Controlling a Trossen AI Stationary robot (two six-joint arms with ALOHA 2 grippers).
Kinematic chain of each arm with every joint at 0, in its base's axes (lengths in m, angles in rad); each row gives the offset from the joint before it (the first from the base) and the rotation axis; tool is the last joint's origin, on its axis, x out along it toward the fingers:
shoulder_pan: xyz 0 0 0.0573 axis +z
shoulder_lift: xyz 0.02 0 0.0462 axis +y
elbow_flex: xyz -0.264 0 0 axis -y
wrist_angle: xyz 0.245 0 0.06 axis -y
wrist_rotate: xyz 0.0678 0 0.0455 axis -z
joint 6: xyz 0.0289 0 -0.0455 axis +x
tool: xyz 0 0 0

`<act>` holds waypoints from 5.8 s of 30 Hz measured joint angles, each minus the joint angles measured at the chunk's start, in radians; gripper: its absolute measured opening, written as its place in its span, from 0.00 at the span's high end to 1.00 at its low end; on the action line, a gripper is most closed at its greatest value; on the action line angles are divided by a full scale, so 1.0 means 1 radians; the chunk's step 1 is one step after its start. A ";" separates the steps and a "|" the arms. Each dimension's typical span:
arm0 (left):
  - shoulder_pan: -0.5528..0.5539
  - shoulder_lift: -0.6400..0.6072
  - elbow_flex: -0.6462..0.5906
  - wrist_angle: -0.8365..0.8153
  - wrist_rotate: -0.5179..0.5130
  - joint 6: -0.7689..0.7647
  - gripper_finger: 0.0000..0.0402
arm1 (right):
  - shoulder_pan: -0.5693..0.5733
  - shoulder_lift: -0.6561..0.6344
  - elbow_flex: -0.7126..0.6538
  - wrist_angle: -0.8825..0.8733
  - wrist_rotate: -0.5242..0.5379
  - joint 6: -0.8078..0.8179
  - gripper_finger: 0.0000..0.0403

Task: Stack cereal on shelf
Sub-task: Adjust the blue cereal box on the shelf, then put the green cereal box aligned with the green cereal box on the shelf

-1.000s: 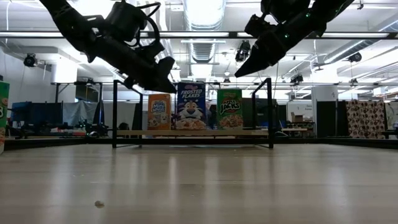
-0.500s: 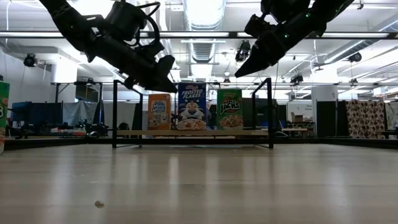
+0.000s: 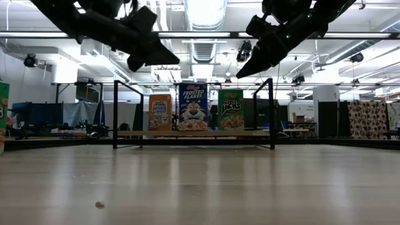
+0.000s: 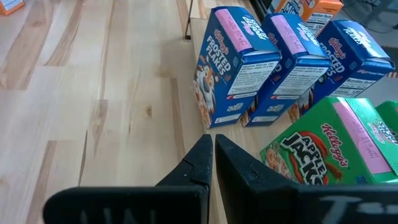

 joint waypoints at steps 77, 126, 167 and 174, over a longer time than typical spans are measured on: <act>0.004 0.254 0.099 -0.037 -0.274 0.129 1.00 | 0.000 0.000 0.000 -0.001 0.000 -0.001 0.98; -0.108 0.256 0.125 -0.014 -0.237 0.067 1.00 | 0.000 0.001 0.000 0.000 -0.004 -0.001 0.98; -0.498 0.177 0.654 -1.904 0.087 -1.294 0.99 | 0.000 0.001 0.000 -0.038 -0.003 -0.029 0.98; -0.529 0.041 0.515 -1.914 0.165 -1.449 0.84 | 0.000 0.001 0.000 -0.037 -0.003 -0.039 0.98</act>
